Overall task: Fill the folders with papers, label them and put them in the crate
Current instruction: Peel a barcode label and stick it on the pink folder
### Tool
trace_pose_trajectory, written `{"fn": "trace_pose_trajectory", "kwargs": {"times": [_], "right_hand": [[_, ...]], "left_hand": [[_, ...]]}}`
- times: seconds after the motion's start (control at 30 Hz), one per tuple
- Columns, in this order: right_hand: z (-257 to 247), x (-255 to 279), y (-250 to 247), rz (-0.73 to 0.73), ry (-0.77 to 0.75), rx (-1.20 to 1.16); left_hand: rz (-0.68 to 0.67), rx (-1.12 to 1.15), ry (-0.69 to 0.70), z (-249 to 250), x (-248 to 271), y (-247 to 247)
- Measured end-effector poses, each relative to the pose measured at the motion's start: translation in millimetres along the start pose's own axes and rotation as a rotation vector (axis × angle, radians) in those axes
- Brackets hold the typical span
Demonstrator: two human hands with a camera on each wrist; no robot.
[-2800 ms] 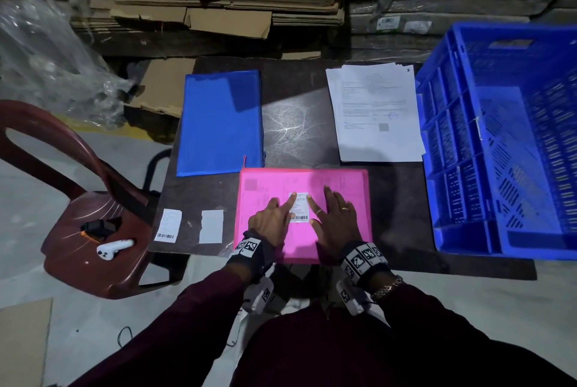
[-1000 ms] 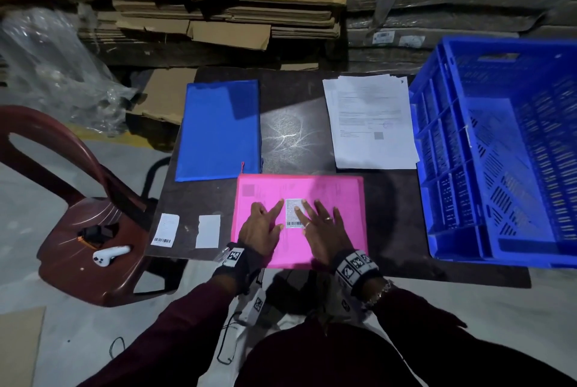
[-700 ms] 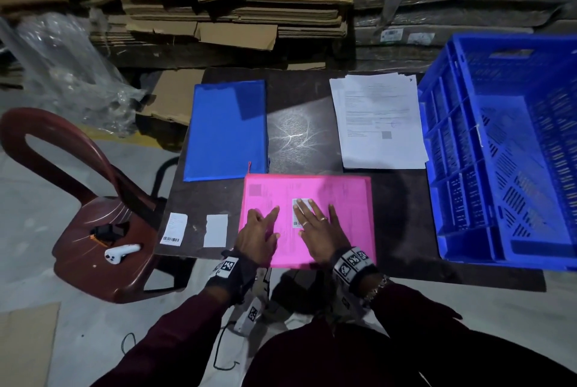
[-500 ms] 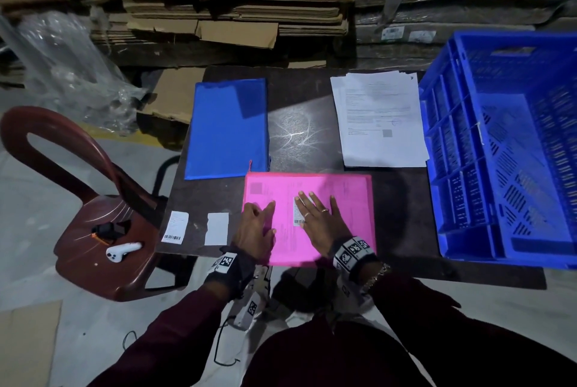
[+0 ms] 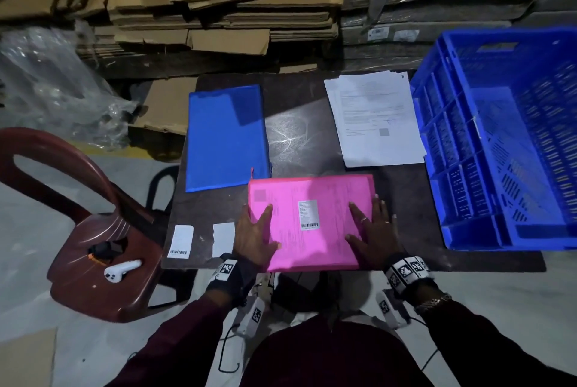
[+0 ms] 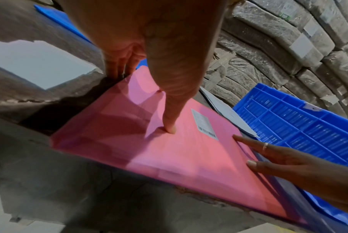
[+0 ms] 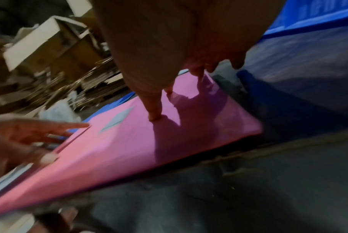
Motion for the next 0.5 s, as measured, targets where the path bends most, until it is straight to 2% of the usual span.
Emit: {"fn": "trace_pose_trajectory", "kwargs": {"times": [0.13, 0.27, 0.4, 0.5], "right_hand": [[-9.4, -1.8, -0.5, 0.051, 0.155, -0.114], [-11.0, -8.0, -10.4, 0.026, 0.246, -0.070], [-1.6, -16.9, -17.6, 0.039, 0.321, -0.177], [4.9, -14.8, -23.8, 0.116, 0.302, -0.477]], "left_hand": [[-0.022, 0.074, -0.107, -1.9, -3.0, -6.4], [-0.007, 0.200, -0.171, -9.3, -13.4, -11.9], [-0.052, 0.170, -0.111, 5.6, -16.7, -17.3], [-0.093, 0.203, -0.071, 2.8, -20.9, -21.3]]}}
Point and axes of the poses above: each hand's wrist, its own x-axis away from the middle knuckle, its own y-axis out of the palm, z = x × y, the point moved 4 cm from there along -x, towards the middle knuckle, and after that the axes turned 5 degrees about -y, right-handed, at the moved point
